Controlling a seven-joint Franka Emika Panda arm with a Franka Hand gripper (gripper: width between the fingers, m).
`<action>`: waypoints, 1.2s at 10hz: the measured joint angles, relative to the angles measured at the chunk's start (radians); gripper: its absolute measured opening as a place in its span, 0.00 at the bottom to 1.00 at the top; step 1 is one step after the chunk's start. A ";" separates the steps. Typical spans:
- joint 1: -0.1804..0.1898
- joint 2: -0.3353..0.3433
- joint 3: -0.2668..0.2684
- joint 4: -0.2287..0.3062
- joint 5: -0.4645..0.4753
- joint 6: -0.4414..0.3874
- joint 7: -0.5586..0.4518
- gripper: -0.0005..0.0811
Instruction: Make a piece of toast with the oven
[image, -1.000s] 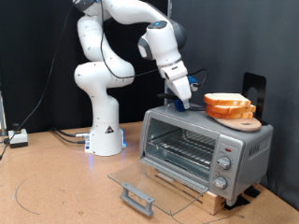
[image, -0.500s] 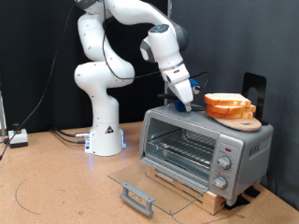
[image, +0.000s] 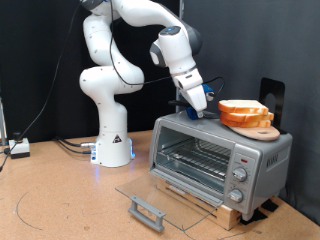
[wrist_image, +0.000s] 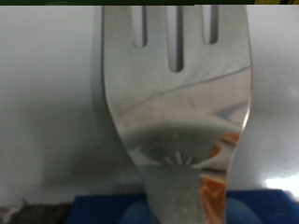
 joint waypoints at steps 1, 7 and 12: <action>0.000 0.000 -0.001 0.000 0.001 0.000 0.000 0.59; -0.002 0.000 0.000 0.000 0.011 0.001 0.000 0.61; -0.003 -0.012 0.000 0.005 -0.015 0.000 -0.006 0.97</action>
